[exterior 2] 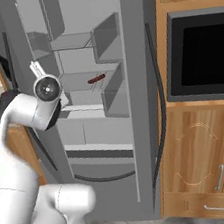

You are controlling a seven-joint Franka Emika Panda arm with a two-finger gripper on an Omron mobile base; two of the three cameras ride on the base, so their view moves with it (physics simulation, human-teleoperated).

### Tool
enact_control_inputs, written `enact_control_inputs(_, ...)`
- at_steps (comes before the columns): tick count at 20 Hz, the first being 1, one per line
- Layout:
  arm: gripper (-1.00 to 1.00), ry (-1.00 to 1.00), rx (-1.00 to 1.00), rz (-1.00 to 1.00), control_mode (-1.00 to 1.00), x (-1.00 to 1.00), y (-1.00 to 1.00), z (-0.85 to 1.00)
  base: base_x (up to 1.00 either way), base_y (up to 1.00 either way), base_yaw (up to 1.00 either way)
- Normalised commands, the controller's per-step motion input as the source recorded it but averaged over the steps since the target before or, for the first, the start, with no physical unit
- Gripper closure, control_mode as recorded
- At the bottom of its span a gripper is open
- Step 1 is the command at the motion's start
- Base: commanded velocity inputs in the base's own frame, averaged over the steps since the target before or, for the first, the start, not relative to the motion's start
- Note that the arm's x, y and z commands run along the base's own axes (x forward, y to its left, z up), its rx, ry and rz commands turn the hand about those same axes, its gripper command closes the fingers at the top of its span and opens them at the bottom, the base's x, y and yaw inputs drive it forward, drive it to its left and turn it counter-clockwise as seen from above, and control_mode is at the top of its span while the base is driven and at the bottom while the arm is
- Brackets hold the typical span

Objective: Move the hot dog bun to the plate on the dining table and place the condiment next to that plate. Then navigate to the fridge and take the sausage and place it on the plate as well.

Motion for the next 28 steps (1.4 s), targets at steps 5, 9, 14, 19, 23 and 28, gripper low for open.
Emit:
enact_control_inputs(5, -1.00, 0.05, 0.02, 0.01, -1.00, 0.67, 0.28, -0.16, 0.00, 0.00, 0.00)
enact_control_inputs(9, -1.00, 0.00, 0.00, 0.01, -1.00, 0.29, 0.51, -0.12, 0.00, 0.00, 0.00)
enact_control_inputs(14, -1.00, -0.06, -0.01, 0.09, -1.00, -0.08, 0.71, -0.02, 0.00, 0.00, 0.00)
enact_control_inputs(19, -1.00, -0.09, -0.06, 0.17, -1.00, -0.25, 0.87, 0.00, 0.00, 0.00, 0.00)
enact_control_inputs(23, -1.00, -0.01, -0.06, 0.19, -1.00, -0.19, 0.96, 0.00, 0.00, 0.00, 0.00)
enact_control_inputs(28, -1.00, 0.04, -0.04, 0.23, -1.00, -0.04, 0.99, 0.00, 0.00, 0.00, 0.00)
